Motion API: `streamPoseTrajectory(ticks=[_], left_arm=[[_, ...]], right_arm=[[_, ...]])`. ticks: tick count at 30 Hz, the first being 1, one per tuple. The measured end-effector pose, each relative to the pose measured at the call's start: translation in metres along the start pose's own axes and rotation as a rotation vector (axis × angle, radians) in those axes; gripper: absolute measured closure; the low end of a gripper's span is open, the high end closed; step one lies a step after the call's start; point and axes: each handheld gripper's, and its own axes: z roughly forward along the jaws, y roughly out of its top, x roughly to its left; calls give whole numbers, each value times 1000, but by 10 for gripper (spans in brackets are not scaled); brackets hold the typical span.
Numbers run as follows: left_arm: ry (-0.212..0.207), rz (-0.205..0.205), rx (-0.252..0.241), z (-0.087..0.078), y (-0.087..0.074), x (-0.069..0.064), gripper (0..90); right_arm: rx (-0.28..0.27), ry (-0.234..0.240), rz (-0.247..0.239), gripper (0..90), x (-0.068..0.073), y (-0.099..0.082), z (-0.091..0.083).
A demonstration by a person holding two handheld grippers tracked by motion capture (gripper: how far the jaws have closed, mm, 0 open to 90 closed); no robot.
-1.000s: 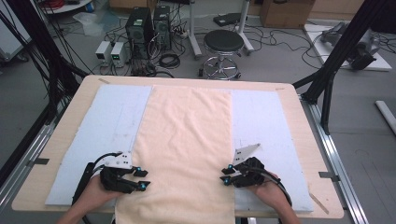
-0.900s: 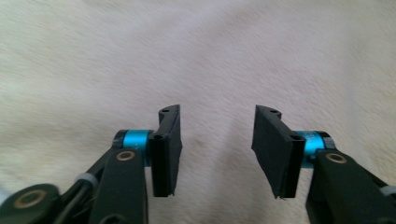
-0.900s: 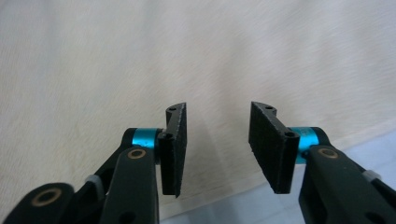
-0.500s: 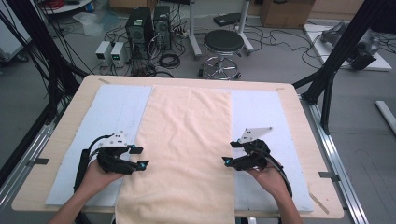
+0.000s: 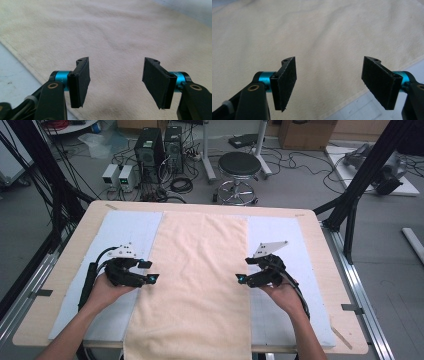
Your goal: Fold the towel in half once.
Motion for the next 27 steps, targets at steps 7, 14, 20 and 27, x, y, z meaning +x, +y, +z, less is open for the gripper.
streamPoseTrajectory(ticks=[7,14,20,27], left_arm=[[19,-60,-12,3,18,32,387],[101,-69,15,4,51,70,376],[158,-74,-30,18,64,88,388],[168,-155,65,47,46,103,385]], right_arm=[[8,-16,12,271,-27,23,7],[-13,-60,55,264,-64,48,10],[17,-95,72,249,-90,64,17],[103,-104,126,234,-106,41,50]])
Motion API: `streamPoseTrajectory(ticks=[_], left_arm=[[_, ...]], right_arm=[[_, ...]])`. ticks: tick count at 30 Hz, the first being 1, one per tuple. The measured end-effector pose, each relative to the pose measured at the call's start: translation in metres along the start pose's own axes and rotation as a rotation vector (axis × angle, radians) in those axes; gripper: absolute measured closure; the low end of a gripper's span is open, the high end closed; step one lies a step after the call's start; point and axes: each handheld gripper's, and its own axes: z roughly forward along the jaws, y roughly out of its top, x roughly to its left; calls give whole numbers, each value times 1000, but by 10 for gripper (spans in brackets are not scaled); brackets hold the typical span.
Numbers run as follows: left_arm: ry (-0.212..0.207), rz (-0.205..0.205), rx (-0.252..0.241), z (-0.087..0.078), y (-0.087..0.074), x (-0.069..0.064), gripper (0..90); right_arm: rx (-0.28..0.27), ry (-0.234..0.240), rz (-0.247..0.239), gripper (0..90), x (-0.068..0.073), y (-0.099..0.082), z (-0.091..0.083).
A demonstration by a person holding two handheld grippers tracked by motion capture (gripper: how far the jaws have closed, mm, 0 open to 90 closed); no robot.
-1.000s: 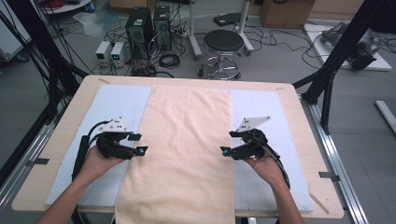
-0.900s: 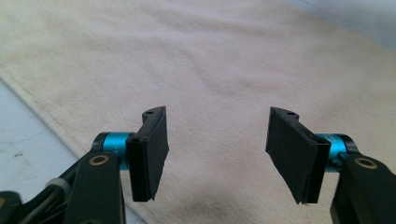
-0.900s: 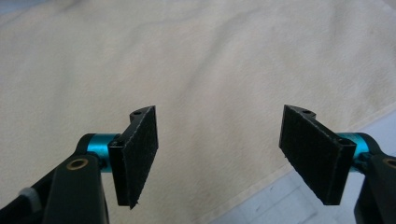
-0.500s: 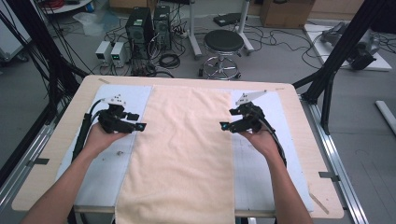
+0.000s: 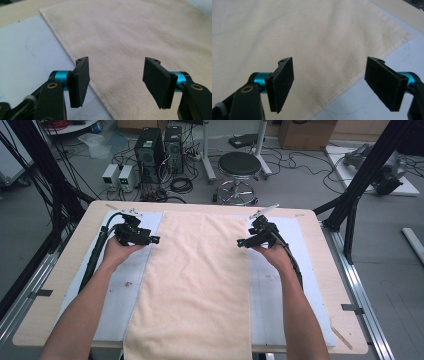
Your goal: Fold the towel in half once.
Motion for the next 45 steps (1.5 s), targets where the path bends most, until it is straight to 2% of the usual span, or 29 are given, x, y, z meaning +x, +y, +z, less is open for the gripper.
streamPoseTrajectory(ticks=[3,6,7,10,13,14,15,17,19,22,24,25,26,29,33,35,38,45], left_arm=[[26,0,8,12,-2,-2,385],[40,-22,46,24,-5,-4,385],[46,-15,56,27,-6,-4,385],[52,-22,52,32,-8,-6,399],[43,-6,85,40,-11,-8,442],[63,9,74,41,-11,-11,439],[88,20,71,41,-12,-13,470],[106,26,74,42,-11,-15,531],[115,16,76,41,-11,-16,572],[126,7,78,42,-10,-17,665],[103,-1,74,42,-10,-18,765],[105,3,71,42,-11,-19,798],[103,-4,65,42,-12,-20,820],[82,-27,75,40,-11,-18,848],[44,-27,64,32,-9,-16,854],[31,-26,36,24,-6,-16,854],[5,-17,-21,5,1,-17,854],[-40,26,-94,-40,9,-26,853]], right_arm=[[18,-14,30,242,-3,-9,12],[50,-28,41,251,-6,-17,23],[59,-31,46,252,-6,-19,27],[81,-33,54,282,-5,-23,36],[101,-45,43,318,-2,-23,41],[102,-47,45,336,-2,-22,41],[103,-49,45,371,-2,-21,40],[105,-40,50,455,-1,-21,40],[111,-43,52,491,0,-20,40],[117,-33,57,605,2,-17,40],[122,-19,62,674,3,-16,40],[120,-1,57,752,3,-16,40],[121,24,65,772,4,-16,40],[123,45,73,795,5,-15,39],[94,64,78,804,3,-13,30],[66,69,81,806,3,-11,22],[35,74,60,807,5,-7,8],[-66,120,15,807,16,0,-30]])
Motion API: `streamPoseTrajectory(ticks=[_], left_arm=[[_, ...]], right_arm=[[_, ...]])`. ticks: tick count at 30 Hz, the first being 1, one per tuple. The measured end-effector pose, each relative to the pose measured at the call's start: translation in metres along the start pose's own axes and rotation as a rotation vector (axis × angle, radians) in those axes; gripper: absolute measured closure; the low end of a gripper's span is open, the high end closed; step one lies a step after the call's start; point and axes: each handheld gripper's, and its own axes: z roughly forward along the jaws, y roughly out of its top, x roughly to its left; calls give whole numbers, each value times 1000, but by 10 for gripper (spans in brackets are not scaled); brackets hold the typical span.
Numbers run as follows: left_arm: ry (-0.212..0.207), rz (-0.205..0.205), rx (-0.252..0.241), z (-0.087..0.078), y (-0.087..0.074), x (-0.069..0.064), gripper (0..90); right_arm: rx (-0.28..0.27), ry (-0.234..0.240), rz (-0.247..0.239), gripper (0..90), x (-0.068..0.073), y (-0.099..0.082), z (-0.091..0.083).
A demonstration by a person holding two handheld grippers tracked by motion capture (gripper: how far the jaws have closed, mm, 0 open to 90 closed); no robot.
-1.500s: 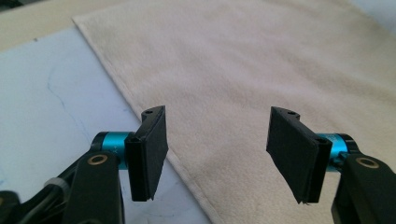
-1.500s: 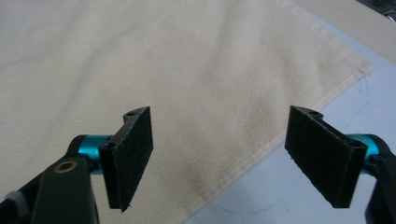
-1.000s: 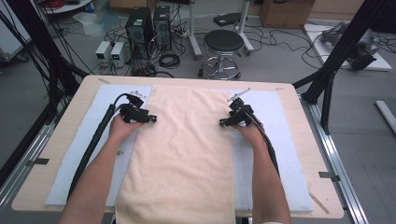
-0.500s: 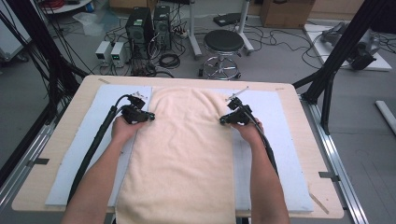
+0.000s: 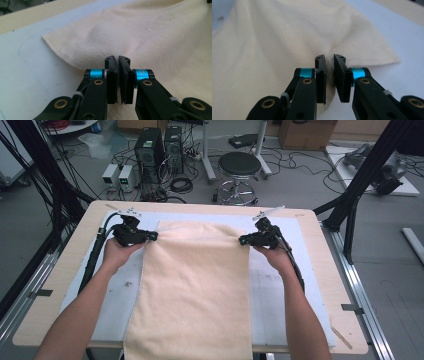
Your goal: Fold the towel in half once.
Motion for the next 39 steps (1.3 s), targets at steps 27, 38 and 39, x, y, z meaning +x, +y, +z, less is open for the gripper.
streamPoseTrajectory(ticks=[27,38,39], left_arm=[[-179,192,73,-83,-146,-113,768],[-133,155,18,-75,-119,-91,482],[-126,158,19,-71,-114,-87,481]], right_arm=[[94,175,-208,718,152,-116,-41],[9,75,-144,467,123,-99,-40],[18,60,-138,467,119,-96,-35]])
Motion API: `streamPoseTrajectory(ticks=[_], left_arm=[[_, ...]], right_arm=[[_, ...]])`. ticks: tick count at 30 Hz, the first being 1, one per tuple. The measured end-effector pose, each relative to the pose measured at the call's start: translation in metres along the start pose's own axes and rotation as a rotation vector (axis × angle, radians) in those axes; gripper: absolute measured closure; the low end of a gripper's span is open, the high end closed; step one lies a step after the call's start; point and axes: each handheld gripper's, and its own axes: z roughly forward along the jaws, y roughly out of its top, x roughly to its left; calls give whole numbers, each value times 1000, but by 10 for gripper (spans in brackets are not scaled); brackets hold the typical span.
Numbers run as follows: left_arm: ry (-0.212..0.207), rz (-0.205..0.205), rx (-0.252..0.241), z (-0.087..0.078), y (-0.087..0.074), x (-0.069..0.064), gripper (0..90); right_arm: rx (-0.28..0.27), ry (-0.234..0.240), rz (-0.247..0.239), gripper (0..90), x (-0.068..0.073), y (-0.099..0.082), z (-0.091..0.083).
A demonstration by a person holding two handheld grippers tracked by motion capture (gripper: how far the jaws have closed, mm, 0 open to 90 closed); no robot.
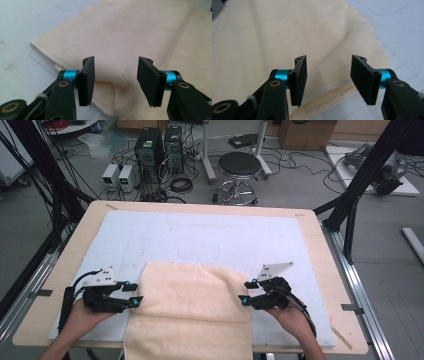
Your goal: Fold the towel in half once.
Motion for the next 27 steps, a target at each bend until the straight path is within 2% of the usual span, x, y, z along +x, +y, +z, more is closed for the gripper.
streamPoseTrajectory(ticks=[3,6,9,11,12,15,17,18,20,23,27], left_arm=[[23,-37,-7,13,10,14,468],[60,-80,29,29,14,29,470],[54,-133,82,44,11,44,464],[36,-156,117,52,7,49,483],[31,-156,126,54,6,50,516],[37,-122,124,56,7,49,651],[49,-103,118,56,8,46,743],[49,-95,121,55,9,46,783],[58,-108,104,52,9,45,812],[63,-104,80,46,12,44,829],[70,-94,37,39,20,40,839]], right_arm=[[16,-27,37,458,-18,5,14],[46,-51,68,440,-33,7,29],[69,-29,116,441,-45,6,42],[77,-2,132,503,-51,4,47],[83,9,133,544,-52,4,49],[80,33,129,719,-54,4,51],[75,38,100,804,-52,6,51],[74,38,86,826,-51,7,51],[70,28,79,838,-49,8,49],[55,12,68,850,-47,11,43],[34,13,52,858,-42,17,33]])
